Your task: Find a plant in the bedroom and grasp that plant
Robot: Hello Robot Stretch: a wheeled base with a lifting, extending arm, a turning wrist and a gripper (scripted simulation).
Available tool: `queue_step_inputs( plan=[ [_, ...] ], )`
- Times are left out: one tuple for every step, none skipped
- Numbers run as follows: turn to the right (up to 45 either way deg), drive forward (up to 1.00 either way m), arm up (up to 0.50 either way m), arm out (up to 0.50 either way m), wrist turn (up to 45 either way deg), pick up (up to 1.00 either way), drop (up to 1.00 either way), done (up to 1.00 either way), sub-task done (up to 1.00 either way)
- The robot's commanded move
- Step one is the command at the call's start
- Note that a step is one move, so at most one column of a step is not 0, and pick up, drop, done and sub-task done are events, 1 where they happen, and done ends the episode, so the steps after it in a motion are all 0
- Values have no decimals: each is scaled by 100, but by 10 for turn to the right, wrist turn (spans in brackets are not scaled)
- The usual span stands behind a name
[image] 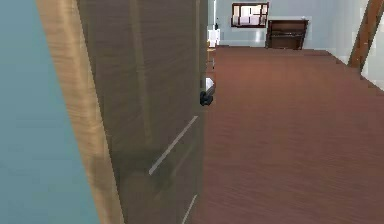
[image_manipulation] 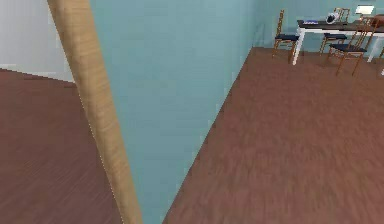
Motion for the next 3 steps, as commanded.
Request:
queue_step_inputs(
  plan=[
    [210, 0, 0, 0, 0, 0, 0, 0, 0],
    [0, 100, 0, 0, 0, 0, 0, 0, 0],
    [30, 0, 0, 0, 0, 0, 0, 0, 0]
  ],
)
